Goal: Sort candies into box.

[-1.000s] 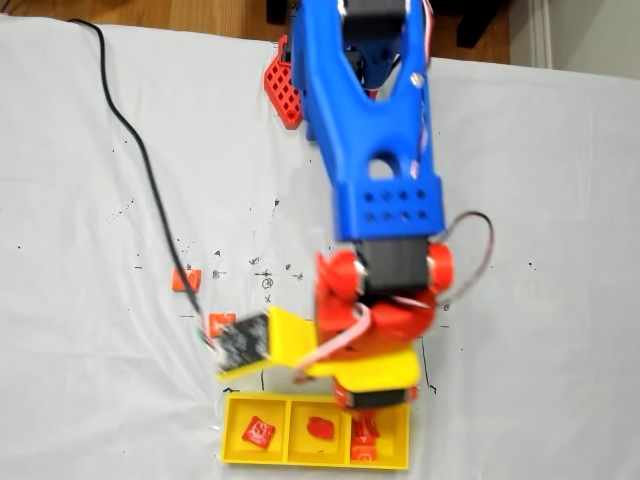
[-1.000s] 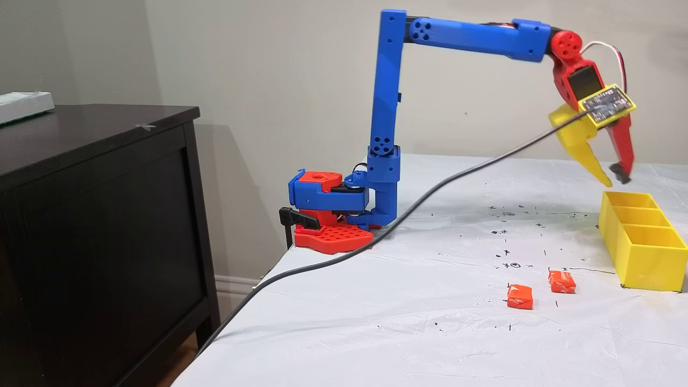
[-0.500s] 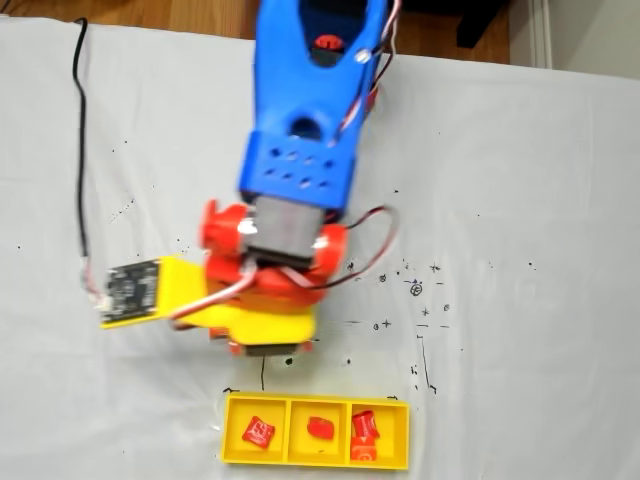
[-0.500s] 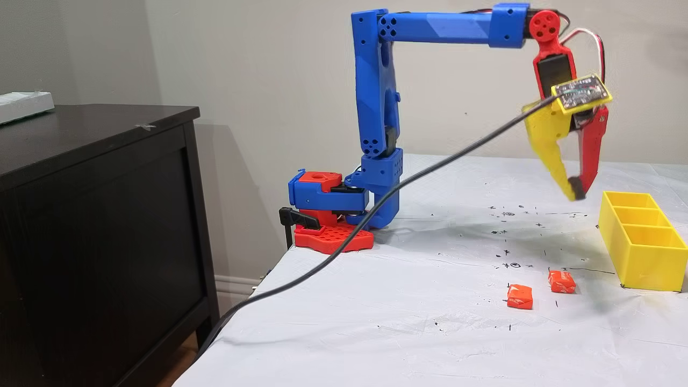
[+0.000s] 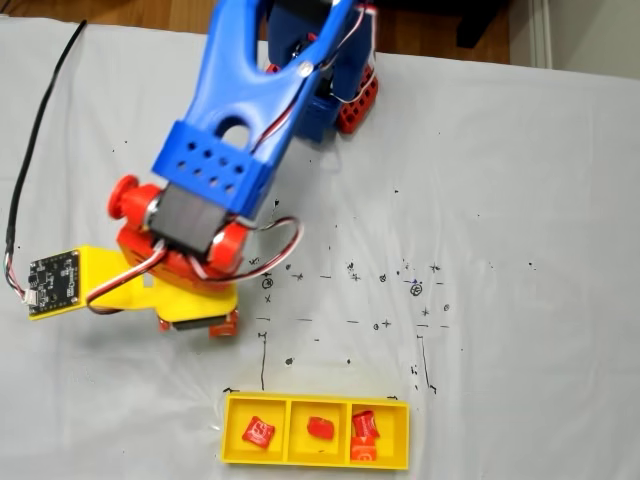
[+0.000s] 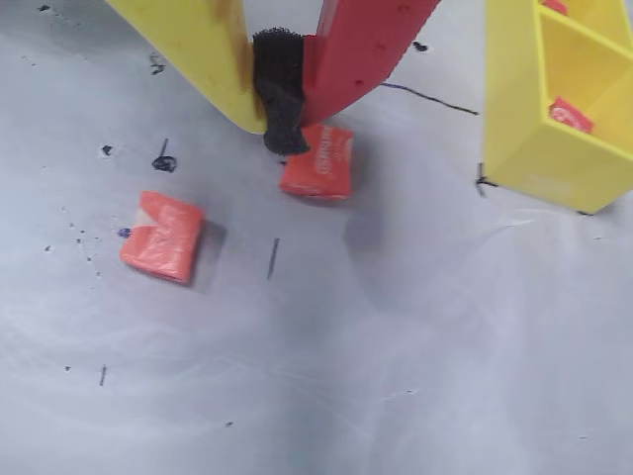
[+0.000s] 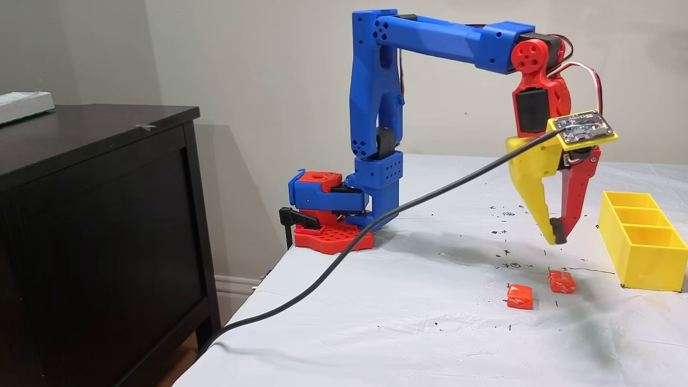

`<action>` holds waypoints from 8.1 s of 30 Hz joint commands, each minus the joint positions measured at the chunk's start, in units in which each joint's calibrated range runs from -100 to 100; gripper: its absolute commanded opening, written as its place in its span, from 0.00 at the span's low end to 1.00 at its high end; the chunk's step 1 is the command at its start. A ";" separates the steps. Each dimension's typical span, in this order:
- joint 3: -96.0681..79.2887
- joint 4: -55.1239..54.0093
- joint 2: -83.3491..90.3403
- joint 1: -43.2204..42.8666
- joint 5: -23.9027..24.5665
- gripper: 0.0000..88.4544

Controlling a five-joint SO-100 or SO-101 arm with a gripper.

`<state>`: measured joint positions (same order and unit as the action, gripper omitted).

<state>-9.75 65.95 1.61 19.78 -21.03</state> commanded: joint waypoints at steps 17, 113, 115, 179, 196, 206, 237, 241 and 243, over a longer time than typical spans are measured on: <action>7.98 4.98 -6.36 0.87 -1.86 0.29; 9.07 -6.07 8.23 -17.97 12.80 0.00; 10.07 -6.89 6.37 -18.88 13.33 0.00; 8.07 2.12 6.96 -10.63 6.69 0.00; 18.90 12.84 -7.04 6.49 -4.25 0.00; 10.80 10.22 -5.08 10.38 -7.08 0.07; 4.79 4.98 -10.43 9.84 -7.28 0.37; 5.34 5.07 -12.21 9.75 -7.18 0.37; 5.34 4.98 -12.29 9.75 -7.08 0.37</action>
<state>-7.01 70.95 -11.68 29.93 -28.30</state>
